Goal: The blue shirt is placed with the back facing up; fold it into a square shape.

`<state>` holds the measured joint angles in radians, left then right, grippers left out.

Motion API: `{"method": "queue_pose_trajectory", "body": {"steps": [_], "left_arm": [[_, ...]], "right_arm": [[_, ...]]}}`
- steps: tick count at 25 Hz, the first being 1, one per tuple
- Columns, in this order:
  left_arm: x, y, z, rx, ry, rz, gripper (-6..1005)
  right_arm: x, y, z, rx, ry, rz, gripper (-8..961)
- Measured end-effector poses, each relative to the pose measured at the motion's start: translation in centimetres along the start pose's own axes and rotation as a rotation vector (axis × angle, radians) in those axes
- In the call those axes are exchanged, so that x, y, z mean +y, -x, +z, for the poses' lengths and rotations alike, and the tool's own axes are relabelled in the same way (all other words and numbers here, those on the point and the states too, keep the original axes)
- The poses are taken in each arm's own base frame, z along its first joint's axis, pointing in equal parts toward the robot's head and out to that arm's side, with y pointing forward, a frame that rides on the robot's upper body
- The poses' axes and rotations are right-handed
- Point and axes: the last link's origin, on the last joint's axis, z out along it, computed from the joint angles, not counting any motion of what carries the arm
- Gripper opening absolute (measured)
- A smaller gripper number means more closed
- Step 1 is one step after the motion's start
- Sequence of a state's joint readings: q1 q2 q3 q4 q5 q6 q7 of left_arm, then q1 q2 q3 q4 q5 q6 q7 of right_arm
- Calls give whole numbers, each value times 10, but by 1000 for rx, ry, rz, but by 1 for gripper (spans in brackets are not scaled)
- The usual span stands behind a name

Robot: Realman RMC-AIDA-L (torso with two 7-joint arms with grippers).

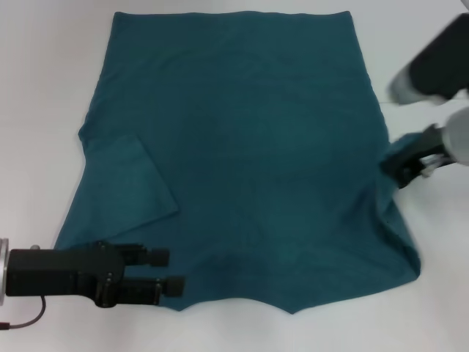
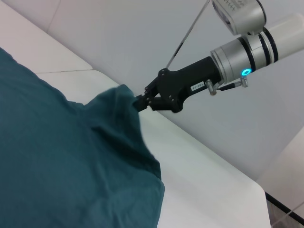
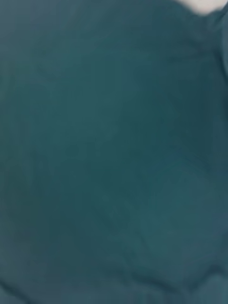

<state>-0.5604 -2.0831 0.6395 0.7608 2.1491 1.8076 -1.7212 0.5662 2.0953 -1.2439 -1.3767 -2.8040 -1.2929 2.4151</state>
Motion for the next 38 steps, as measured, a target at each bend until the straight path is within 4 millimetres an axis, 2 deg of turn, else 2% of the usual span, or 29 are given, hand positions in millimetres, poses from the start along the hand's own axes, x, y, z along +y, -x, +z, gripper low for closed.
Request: {"method": "queue_pose_trajectory", "body": {"steps": [4, 9, 15, 20, 25, 31, 36, 38], "left_arm": [[1, 4, -2, 4, -3, -11, 798], [1, 7, -3, 6, -5, -19, 797], [1, 10, -3, 9, -6, -23, 797], [0, 11, -5, 16, -23, -27, 797], [-2, 11, -10, 39, -46, -33, 798], [-7, 9, -23, 77, -91, -52, 798], [-8, 12, -30, 64, -127, -74, 798], [-9, 13, -30, 60, -131, -76, 797]], "right_arm": [[25, 16, 8, 8, 20, -136, 22], [55, 27, 17, 33, 55, -282, 22], [59, 27, 23, 58, 76, -278, 21], [57, 27, 25, 37, 104, -217, 83], [53, 30, 18, -41, 204, -132, 305], [35, 21, 15, -40, 234, -38, 421], [12, 13, 4, -46, 203, 60, 517], [5, 10, 2, -37, 175, 83, 678]]}}
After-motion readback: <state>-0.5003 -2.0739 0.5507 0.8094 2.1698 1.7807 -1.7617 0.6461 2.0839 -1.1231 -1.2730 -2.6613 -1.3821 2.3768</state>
